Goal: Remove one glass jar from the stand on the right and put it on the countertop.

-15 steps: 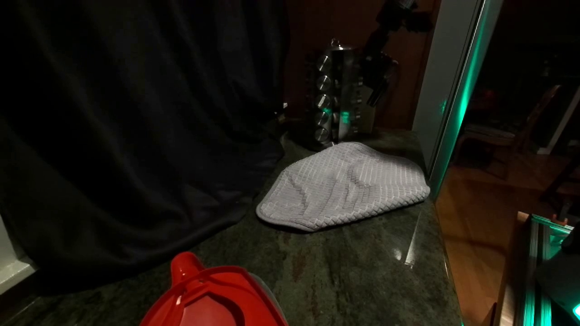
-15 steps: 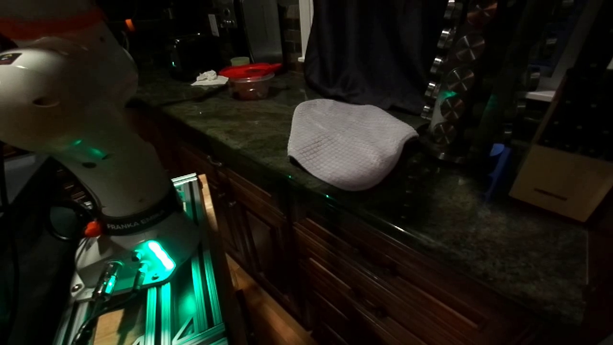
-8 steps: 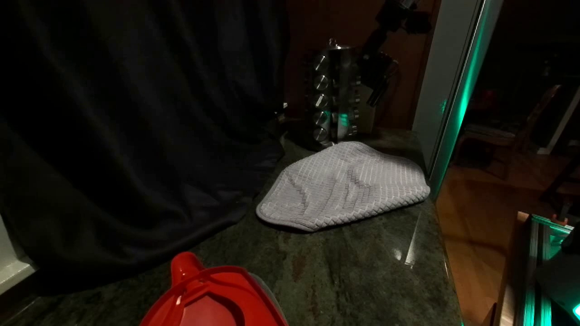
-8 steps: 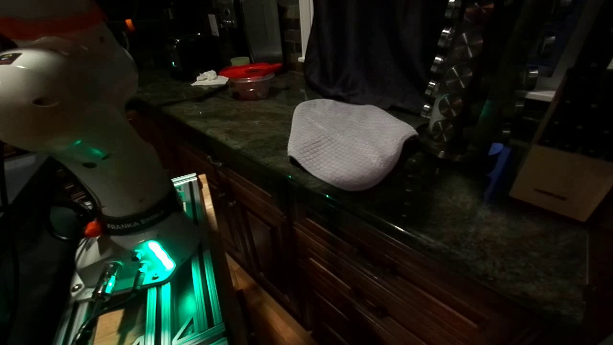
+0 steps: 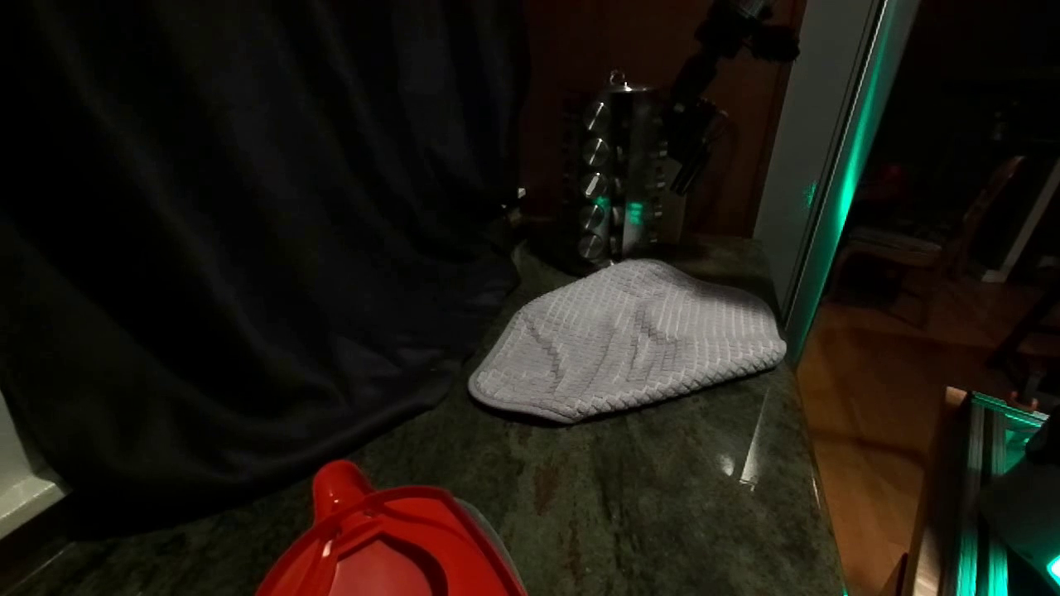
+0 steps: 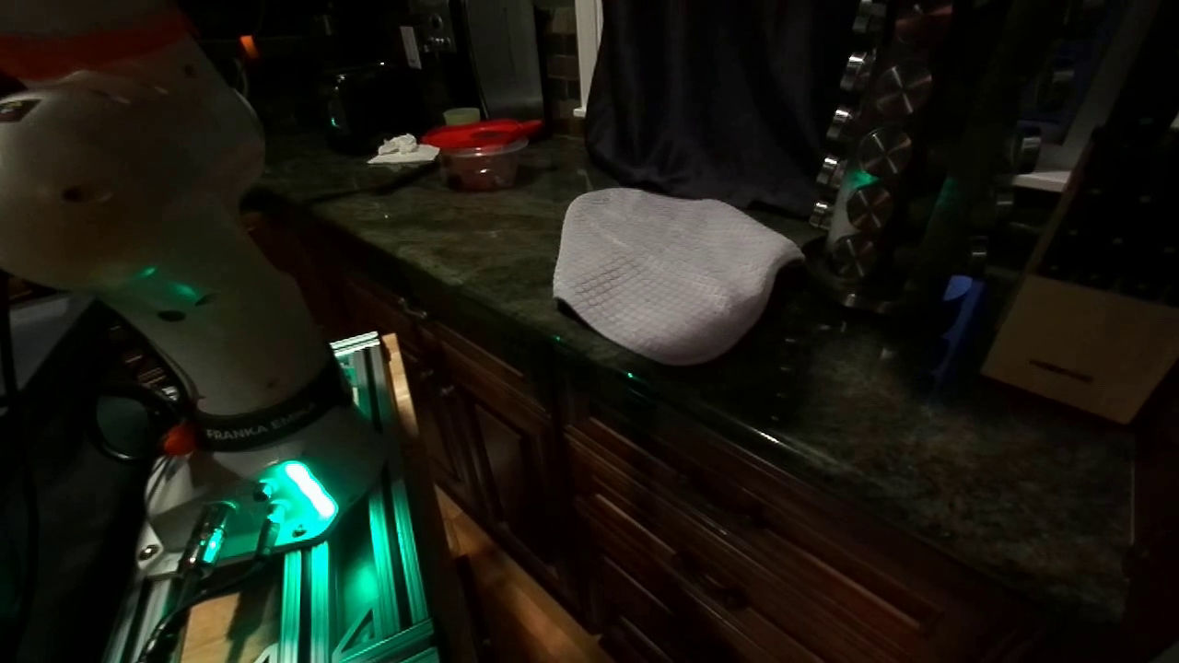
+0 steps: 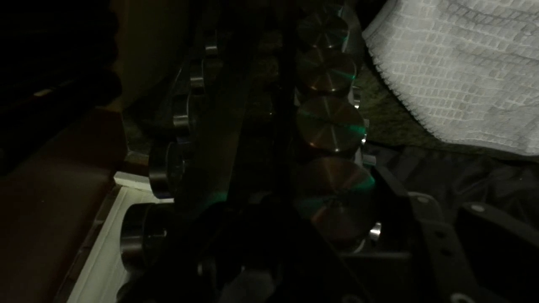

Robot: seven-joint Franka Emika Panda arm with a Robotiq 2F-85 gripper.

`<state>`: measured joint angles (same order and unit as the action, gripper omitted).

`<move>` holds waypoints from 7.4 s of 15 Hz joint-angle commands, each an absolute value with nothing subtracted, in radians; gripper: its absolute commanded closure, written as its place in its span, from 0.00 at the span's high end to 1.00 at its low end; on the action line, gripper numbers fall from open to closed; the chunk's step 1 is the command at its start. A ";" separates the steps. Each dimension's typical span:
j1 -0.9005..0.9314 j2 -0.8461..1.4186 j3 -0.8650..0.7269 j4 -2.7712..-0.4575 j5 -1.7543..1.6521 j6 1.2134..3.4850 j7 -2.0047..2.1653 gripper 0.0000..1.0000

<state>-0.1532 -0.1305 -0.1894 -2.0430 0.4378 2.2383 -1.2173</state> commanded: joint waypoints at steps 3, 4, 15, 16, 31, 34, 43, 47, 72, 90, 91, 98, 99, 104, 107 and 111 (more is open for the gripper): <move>-0.148 -0.217 -0.203 -2.083 0.389 2.249 -1.203 0.24; -0.148 -0.218 -0.203 -2.083 0.384 2.248 -1.202 0.24; -0.145 -0.219 -0.200 -2.090 0.366 2.264 -1.169 0.24; -0.143 -0.221 -0.202 -2.088 0.374 2.257 -1.176 0.24; -0.118 -0.247 -0.192 -2.049 0.286 2.210 -1.069 0.24; -0.119 -0.235 -0.190 -2.055 0.259 2.214 -1.052 0.24; -0.117 -0.213 -0.203 -2.102 0.280 2.238 -1.079 0.24; -0.117 -0.196 -0.206 -2.108 0.277 2.250 -1.086 0.24; -0.131 -0.208 -0.231 -2.103 0.223 2.206 -1.200 0.24; -0.134 -0.242 -0.246 -2.087 0.226 2.166 -1.198 0.24; -0.133 -0.244 -0.246 -2.087 0.228 2.164 -1.197 0.24; -0.132 -0.264 -0.253 -2.084 0.247 2.133 -1.202 0.24; -0.130 -0.265 -0.254 -2.082 0.254 2.131 -1.203 0.24; -0.128 -0.263 -0.255 -2.079 0.265 2.138 -1.195 0.24; -0.125 -0.252 -0.254 -2.079 0.278 2.152 -1.186 0.24; -0.122 -0.241 -0.255 -2.080 0.309 2.170 -1.178 0.24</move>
